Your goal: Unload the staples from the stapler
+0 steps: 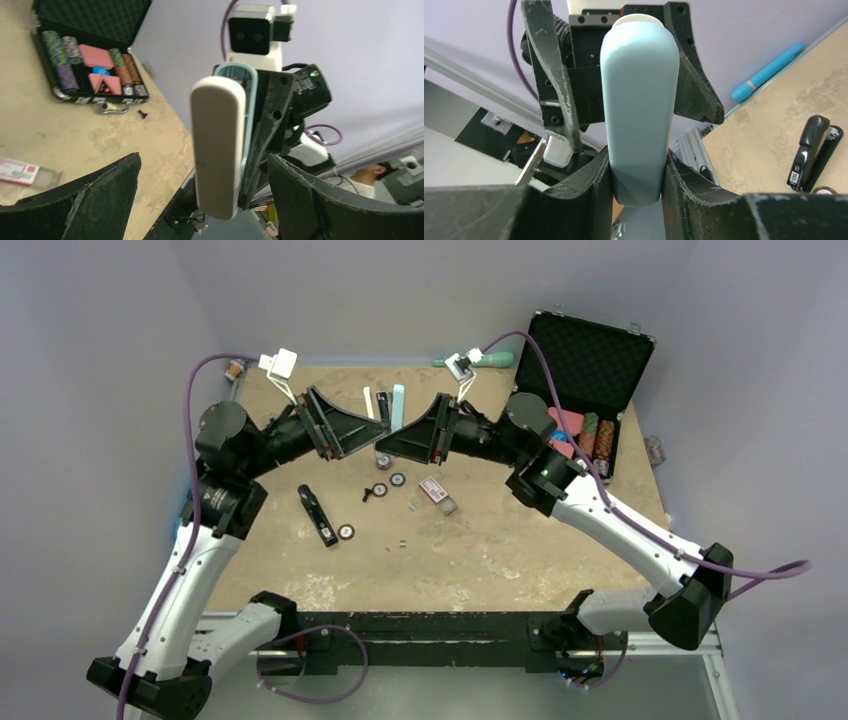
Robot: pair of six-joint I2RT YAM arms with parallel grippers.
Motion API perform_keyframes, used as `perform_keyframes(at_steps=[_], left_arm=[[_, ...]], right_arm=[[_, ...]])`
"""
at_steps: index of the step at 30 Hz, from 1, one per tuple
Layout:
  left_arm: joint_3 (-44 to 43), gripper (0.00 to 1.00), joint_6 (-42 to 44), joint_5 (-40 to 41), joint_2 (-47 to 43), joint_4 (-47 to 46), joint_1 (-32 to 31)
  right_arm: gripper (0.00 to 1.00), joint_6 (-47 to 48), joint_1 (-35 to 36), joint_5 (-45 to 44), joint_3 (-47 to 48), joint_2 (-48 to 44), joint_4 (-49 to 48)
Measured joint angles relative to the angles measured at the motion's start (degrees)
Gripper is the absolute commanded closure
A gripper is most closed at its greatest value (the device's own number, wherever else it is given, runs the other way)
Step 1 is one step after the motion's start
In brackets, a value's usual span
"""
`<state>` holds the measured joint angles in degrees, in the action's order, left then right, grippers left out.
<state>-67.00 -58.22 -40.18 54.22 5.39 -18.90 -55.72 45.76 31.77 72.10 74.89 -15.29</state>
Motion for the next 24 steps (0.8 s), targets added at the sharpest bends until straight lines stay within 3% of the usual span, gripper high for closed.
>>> perform_keyframes(at_steps=[5, 12, 24], left_arm=[[-2.1, 0.0, 8.2, 5.9, -2.9, 14.5, 0.0], [-4.3, 0.0, 19.7, 21.6, -7.5, 38.1, 0.0], [9.9, 0.0, 24.4, 36.9, -16.3, 54.6, 0.0]], right_arm=[[1.0, 1.3, 0.0, -3.7, -0.2, -2.3, 5.6], [1.0, 4.3, -0.7, -12.0, 1.6, -2.9, 19.5], [1.0, 10.3, -7.8, -24.3, 9.9, 5.2, 42.0]])
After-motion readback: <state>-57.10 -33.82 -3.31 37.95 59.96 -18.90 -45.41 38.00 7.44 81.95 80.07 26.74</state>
